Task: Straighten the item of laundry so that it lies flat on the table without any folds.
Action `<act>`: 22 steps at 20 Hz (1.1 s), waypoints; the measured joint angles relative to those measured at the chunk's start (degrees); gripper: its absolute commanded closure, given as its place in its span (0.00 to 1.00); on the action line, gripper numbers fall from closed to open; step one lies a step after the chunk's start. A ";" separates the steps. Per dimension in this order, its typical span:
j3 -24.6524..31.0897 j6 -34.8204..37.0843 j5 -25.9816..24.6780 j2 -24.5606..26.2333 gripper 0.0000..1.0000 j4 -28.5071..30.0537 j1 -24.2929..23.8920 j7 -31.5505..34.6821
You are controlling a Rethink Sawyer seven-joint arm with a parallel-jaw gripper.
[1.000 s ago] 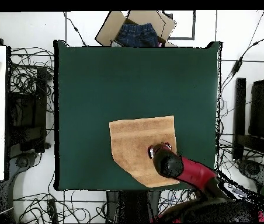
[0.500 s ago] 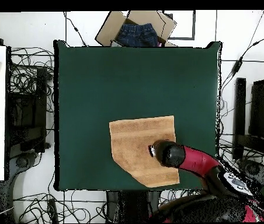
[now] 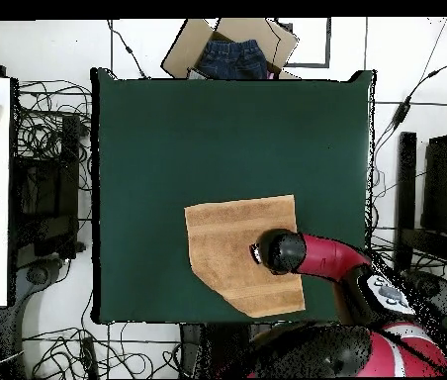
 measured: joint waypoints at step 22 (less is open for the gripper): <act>2.98 -0.98 -2.82 -4.78 0.00 -5.37 -4.37 -0.01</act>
